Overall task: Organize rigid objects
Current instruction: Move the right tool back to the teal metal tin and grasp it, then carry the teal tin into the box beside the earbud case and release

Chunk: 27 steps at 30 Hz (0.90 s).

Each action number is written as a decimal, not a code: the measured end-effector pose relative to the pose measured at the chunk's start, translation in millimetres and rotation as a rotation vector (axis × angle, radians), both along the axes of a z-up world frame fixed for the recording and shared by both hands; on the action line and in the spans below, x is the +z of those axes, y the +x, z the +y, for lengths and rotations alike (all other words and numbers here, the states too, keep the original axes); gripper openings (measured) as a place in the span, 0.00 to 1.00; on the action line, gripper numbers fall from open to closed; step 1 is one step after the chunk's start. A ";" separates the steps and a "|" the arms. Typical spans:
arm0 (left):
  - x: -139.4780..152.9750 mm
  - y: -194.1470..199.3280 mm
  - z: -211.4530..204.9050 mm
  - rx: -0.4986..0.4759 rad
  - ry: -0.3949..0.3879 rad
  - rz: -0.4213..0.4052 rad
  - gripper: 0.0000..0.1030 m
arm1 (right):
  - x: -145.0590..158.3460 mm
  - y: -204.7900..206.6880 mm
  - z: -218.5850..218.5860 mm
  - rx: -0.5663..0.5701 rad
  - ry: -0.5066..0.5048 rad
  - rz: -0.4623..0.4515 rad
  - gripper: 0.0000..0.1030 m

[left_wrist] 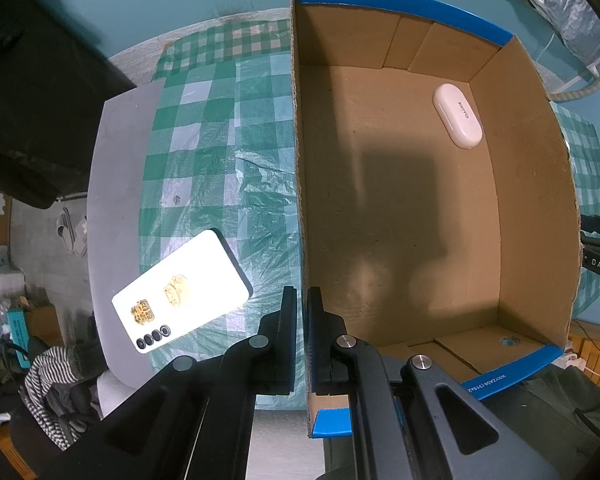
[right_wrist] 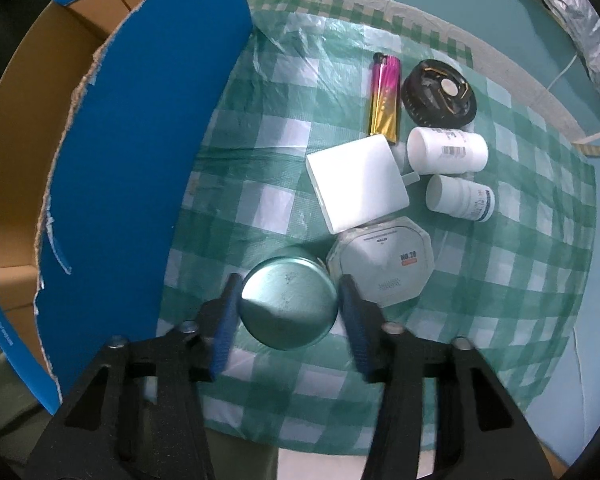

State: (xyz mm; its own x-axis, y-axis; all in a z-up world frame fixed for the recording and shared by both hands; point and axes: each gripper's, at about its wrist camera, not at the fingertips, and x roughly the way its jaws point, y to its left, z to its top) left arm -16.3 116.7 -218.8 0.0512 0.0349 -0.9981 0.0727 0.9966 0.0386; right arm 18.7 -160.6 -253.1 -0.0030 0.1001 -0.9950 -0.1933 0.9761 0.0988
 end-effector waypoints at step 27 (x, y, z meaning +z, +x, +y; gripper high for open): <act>2.6 -0.9 -0.1 -0.006 0.003 -0.002 0.05 | 54.7 27.1 14.2 0.035 0.034 -0.107 0.43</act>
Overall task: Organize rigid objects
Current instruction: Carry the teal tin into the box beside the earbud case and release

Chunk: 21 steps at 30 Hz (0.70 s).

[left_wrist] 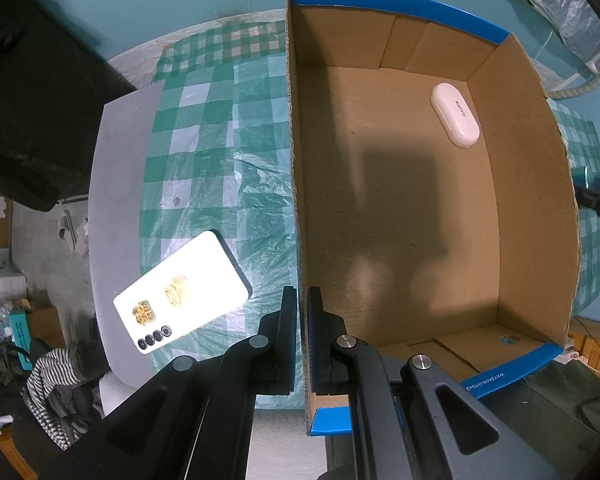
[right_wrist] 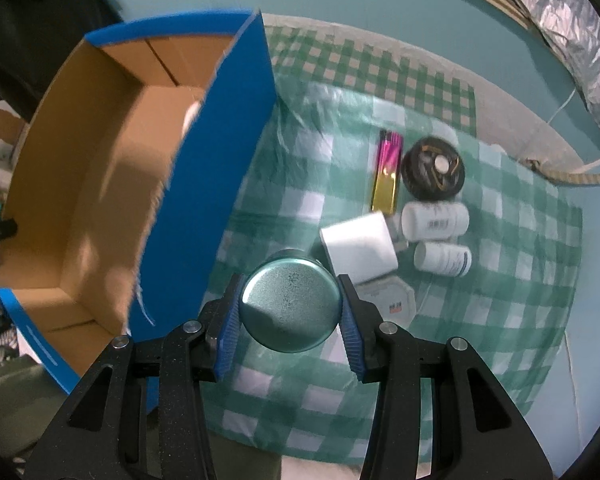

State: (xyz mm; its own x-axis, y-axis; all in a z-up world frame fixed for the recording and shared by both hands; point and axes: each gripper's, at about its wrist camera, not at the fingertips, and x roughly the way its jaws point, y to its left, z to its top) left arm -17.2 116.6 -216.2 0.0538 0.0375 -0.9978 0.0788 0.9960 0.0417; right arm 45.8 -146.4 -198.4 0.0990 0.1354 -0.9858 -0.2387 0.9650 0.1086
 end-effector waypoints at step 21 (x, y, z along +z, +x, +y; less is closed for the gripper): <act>-0.8 -2.0 -1.8 -0.004 0.004 0.001 0.05 | 66.6 53.6 30.5 0.063 0.045 -0.131 0.43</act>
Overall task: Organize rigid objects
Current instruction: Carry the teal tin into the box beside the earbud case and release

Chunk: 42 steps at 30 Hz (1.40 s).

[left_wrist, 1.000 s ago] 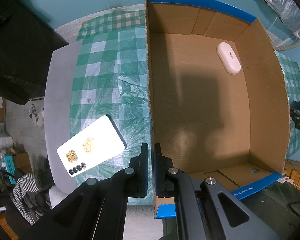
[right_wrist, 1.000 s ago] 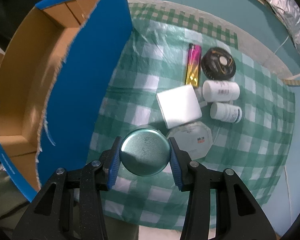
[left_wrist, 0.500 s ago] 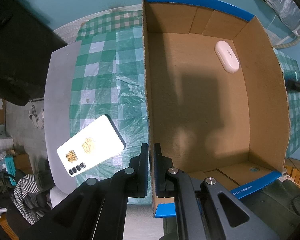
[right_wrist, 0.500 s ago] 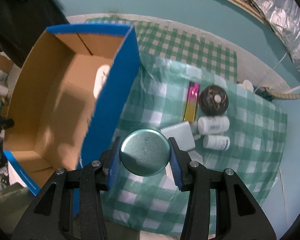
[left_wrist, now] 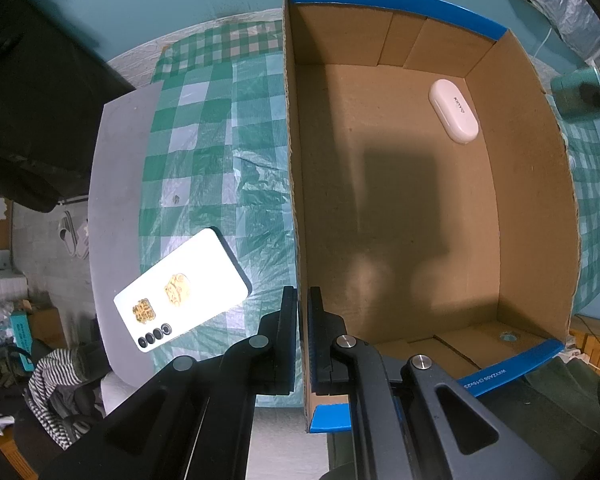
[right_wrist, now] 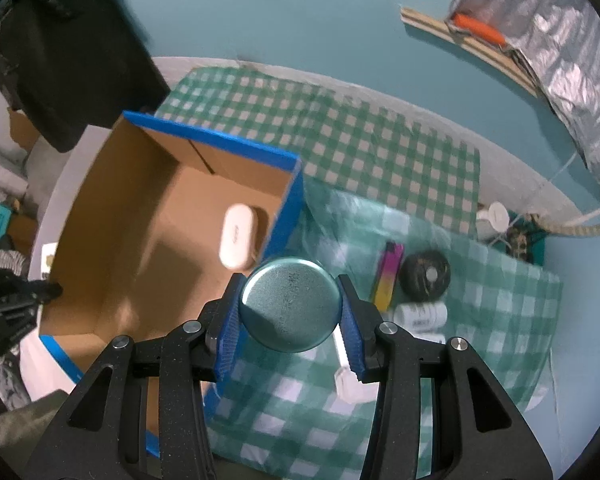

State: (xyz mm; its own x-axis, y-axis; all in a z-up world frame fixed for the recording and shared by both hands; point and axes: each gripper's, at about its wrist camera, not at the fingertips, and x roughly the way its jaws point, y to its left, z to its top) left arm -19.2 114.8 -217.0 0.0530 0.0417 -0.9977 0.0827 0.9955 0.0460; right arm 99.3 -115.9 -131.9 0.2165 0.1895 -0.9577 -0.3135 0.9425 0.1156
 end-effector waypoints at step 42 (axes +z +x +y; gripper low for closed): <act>-1.8 -0.2 2.8 0.031 -0.001 0.013 0.05 | -47.3 43.1 75.9 0.119 -0.011 0.072 0.44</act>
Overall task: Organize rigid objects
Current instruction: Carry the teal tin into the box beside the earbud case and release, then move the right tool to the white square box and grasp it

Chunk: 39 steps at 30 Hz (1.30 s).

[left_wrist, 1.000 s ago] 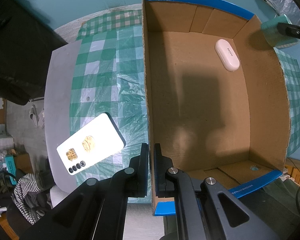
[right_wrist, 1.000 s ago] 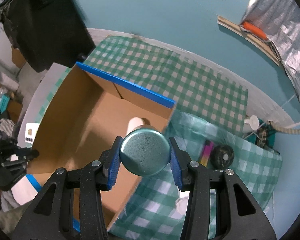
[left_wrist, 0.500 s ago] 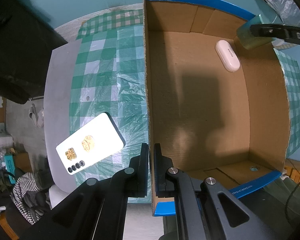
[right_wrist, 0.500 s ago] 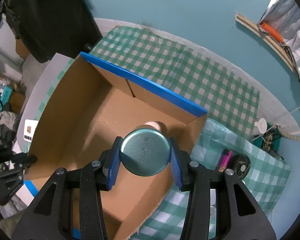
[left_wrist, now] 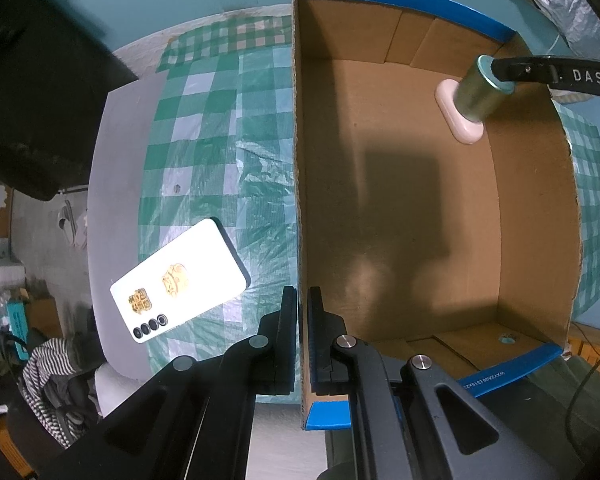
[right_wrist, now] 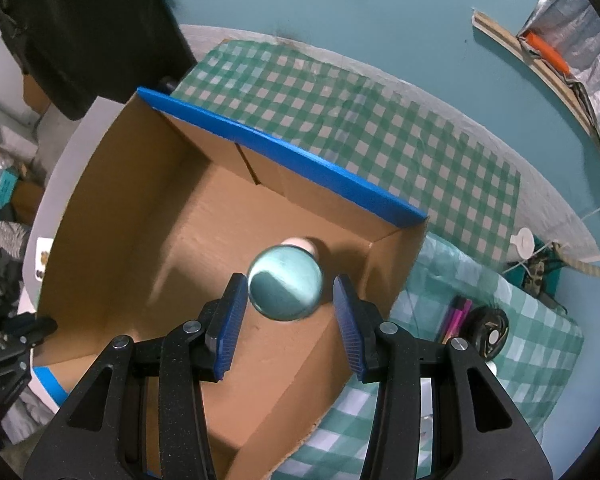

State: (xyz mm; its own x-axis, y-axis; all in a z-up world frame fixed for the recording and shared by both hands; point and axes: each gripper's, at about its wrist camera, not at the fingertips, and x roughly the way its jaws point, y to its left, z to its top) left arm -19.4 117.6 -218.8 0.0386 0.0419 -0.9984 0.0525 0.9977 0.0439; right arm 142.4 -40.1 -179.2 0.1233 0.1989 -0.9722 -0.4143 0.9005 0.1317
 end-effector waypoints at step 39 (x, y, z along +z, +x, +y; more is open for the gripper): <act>1.0 0.2 -0.8 -0.001 0.014 -0.002 0.05 | 21.1 -40.4 -144.3 -0.213 0.005 -0.020 0.57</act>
State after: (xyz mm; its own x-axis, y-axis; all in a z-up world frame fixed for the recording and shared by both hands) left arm -19.2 116.8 -217.7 0.0410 0.0556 -0.9976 0.0531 0.9969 0.0578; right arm 102.0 -184.4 -158.1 0.1823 0.1712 -0.9682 -0.2172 0.9674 0.1302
